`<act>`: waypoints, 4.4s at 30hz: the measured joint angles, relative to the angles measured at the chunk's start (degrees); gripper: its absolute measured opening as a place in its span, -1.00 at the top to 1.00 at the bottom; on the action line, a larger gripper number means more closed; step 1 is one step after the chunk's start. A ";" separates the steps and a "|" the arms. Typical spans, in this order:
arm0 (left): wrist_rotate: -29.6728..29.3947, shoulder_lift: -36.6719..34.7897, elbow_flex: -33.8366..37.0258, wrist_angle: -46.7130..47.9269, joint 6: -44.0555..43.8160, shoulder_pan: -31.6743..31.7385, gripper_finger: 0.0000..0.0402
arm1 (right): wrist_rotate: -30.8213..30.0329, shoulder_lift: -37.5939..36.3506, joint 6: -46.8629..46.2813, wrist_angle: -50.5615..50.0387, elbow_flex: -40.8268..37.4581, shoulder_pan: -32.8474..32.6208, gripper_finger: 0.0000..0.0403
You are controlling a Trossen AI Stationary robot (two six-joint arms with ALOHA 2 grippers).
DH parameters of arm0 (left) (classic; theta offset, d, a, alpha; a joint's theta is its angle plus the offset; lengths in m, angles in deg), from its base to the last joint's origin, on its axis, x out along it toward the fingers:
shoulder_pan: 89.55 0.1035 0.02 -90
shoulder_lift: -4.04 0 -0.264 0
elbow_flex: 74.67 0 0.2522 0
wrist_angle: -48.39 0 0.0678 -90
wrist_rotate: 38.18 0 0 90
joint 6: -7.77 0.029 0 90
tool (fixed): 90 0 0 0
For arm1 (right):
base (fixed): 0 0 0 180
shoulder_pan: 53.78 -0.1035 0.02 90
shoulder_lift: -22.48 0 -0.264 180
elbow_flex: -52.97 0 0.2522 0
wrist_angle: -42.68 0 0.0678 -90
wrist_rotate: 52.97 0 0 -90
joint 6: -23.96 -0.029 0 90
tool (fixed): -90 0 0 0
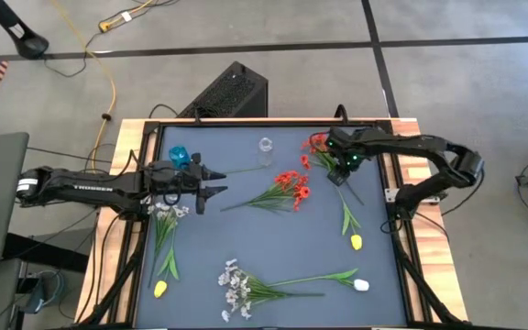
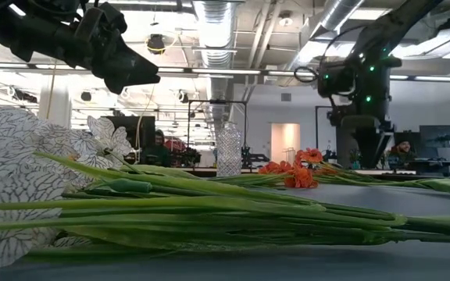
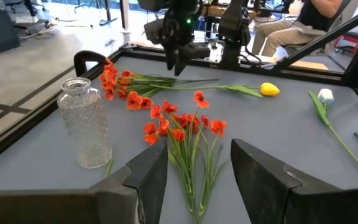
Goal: Sort flowers into vase by color
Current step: Put the top orange flowers into the blue vase
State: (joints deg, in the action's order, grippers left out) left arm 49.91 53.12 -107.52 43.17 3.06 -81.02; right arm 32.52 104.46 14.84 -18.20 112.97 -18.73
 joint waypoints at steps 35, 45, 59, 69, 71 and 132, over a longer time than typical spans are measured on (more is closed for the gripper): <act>-0.01 0.00 -0.04 0.17 0.00 0.00 0.17 | -34.75 -3.79 -10.45 7.87 0.04 -8.22 0.81; -1.16 0.00 -0.04 0.48 0.66 0.00 0.17 | -21.18 -9.87 -2.38 53.77 0.22 -17.04 0.83; -1.99 -1.77 -0.09 12.78 -0.45 0.00 0.17 | -7.76 7.18 0.77 106.57 0.58 -20.42 0.84; -10.86 -15.13 5.12 15.05 1.89 -2.83 0.17 | 1.35 20.70 -0.34 107.48 12.51 -22.64 0.84; -10.35 -17.51 6.93 11.02 2.32 -2.84 0.17 | 2.14 22.42 -1.13 107.20 14.14 -23.52 0.84; 0.96 -0.19 -4.38 -3.38 -0.55 -1.79 0.99 | 3.32 28.67 3.83 99.68 21.00 -30.77 0.39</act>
State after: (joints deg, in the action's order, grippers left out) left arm 50.87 52.93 -111.91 39.79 2.51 -82.81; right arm 35.84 133.13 18.67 81.48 133.97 -49.50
